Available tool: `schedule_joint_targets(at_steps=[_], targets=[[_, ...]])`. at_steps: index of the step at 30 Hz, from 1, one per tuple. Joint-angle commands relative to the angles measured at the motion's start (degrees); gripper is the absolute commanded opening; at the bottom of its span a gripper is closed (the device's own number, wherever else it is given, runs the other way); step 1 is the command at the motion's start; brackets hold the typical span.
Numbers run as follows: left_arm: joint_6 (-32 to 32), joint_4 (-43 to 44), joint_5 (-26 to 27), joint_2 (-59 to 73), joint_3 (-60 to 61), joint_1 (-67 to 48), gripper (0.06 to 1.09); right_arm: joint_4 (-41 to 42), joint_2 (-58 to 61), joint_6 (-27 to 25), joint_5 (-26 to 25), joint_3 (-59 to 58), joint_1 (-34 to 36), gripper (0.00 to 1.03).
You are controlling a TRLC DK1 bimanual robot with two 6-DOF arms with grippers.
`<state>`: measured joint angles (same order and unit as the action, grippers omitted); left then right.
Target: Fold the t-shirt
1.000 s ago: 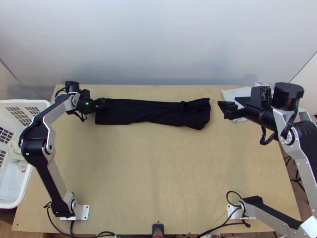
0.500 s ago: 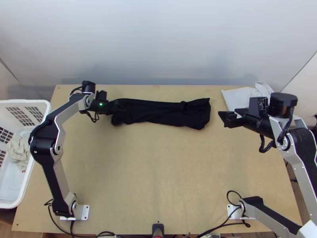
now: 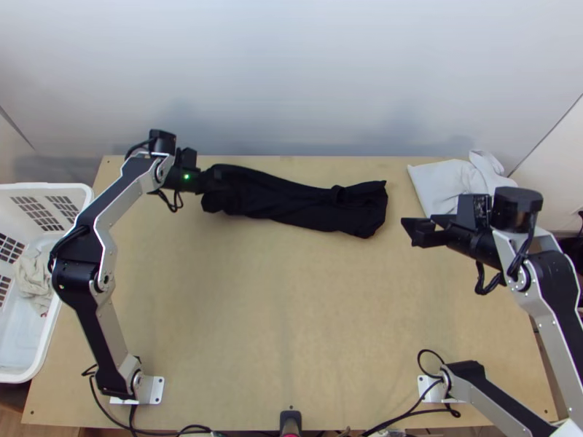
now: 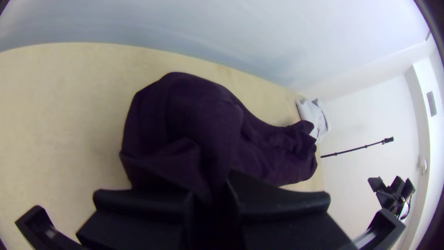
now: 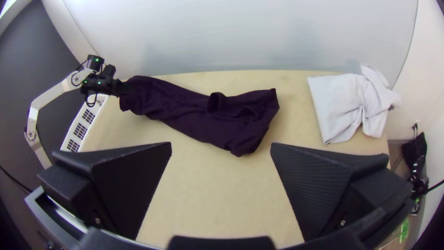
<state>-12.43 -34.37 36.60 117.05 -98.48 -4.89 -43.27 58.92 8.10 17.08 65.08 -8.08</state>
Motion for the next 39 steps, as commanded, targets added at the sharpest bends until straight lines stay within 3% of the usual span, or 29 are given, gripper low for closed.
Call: schedule_joint_targets(at_steps=[1, 8, 18, 26, 34, 39], targets=[[-0.1, -3.2, -4.3, -0.5, -6.7, -4.3, 0.09, 0.2, -3.5, 1.2, 0.5, -4.8, 0.0, 1.00], [-0.4, -4.4, -9.5, 1.2, -12.0, -12.8, 0.09, 0.6, -8.8, 2.4, 1.4, -10.8, 0.8, 1.00], [-0.5, -6.5, -16.1, 10.4, -29.2, -23.4, 0.09, 0.6, -13.8, 3.3, 1.9, -15.9, 2.1, 1.00], [-0.8, 2.6, -22.1, 13.7, -31.3, -30.8, 0.09, 0.6, -15.4, 3.4, 2.0, -17.2, 2.8, 1.00], [-5.7, 18.4, -24.0, 16.1, -31.3, -35.6, 0.09, 0.6, -15.4, 3.9, 2.3, -17.4, 2.9, 1.00], [-4.5, 20.9, -23.7, 17.9, -31.4, -40.1, 0.09, 1.3, -15.4, 5.0, 2.9, -17.7, 3.2, 1.00]])
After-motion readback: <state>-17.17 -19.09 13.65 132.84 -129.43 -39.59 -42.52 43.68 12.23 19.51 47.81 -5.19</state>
